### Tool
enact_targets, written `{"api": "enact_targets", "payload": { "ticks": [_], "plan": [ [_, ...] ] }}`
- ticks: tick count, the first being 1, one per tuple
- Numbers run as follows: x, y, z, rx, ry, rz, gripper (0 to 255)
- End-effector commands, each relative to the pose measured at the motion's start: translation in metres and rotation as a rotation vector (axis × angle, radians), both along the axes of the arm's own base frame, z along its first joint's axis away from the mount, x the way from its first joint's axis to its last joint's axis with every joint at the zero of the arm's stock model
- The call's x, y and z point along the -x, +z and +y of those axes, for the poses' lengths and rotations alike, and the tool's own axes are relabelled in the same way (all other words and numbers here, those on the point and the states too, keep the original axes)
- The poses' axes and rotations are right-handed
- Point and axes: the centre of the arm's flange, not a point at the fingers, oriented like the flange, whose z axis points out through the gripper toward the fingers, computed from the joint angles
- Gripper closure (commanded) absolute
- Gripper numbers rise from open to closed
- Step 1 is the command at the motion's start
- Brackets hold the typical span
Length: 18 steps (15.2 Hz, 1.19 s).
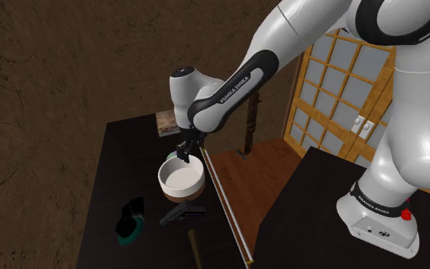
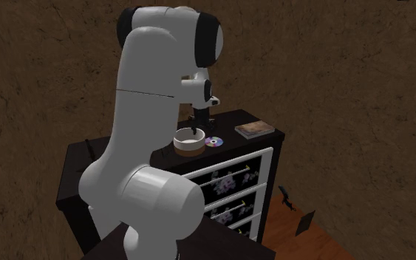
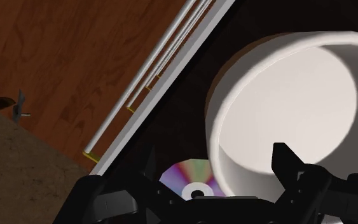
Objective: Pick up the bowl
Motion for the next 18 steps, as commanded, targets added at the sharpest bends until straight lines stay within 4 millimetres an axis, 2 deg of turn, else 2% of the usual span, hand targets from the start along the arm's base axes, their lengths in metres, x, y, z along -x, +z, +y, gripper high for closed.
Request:
{"api": "enact_targets", "payload": {
  "ticks": [1,6,8,9,18],
  "plan": [
    [-0.003,-0.014,0.003,0.001,0.000,0.000,0],
    [-0.003,-0.040,0.003,0.001,0.000,0.000,0],
    [-0.003,-0.043,0.003,0.001,0.000,0.000,0],
    [-0.003,-0.043,0.003,0.001,0.000,0.000,255],
    [-0.003,-0.043,0.003,0.001,0.000,0.000,255]
  ]
}}
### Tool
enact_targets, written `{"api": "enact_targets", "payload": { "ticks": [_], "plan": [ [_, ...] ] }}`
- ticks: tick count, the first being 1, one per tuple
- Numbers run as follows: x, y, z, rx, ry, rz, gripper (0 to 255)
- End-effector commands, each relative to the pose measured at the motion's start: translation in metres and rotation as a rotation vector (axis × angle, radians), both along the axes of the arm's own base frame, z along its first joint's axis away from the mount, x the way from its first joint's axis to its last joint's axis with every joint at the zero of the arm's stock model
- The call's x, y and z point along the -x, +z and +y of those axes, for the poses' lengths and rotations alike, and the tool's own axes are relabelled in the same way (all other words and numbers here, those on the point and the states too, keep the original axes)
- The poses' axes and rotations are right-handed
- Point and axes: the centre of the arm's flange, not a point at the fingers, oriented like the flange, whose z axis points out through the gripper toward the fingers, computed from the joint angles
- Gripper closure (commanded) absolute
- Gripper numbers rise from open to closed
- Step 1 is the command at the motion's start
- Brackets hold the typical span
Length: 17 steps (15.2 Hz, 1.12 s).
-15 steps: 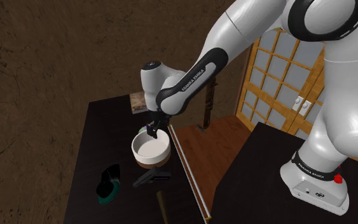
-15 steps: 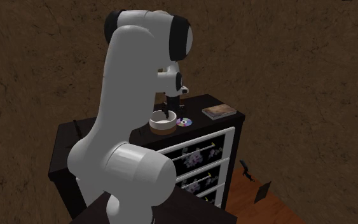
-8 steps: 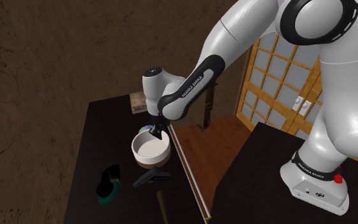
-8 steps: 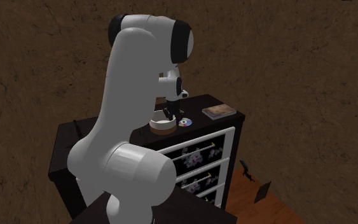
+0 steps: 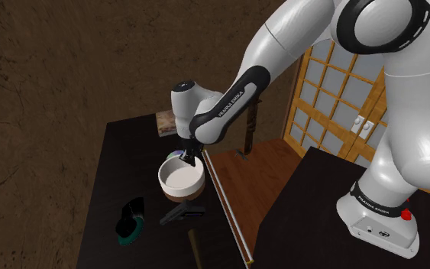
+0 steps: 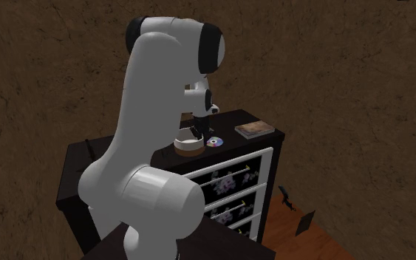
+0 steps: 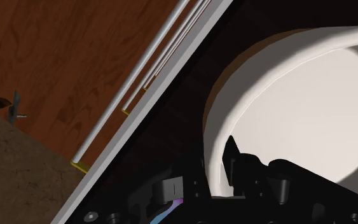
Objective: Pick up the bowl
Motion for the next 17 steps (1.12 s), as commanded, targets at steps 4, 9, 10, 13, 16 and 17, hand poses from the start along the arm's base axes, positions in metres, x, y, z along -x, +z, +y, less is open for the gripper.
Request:
{"api": "enact_targets", "payload": {
  "ticks": [4,9,10,13,16,17],
  "plan": [
    [0.001,0.020,0.001,0.000,0.001,0.002,255],
    [0.001,0.046,0.001,0.000,0.001,0.002,255],
    [0.001,0.052,0.001,0.000,0.001,0.002,255],
    [0.001,0.067,0.001,0.000,0.001,0.002,255],
    [0.001,0.079,0.001,0.000,0.001,0.002,255],
    [0.001,0.079,0.001,0.000,0.001,0.002,255]
  ]
}}
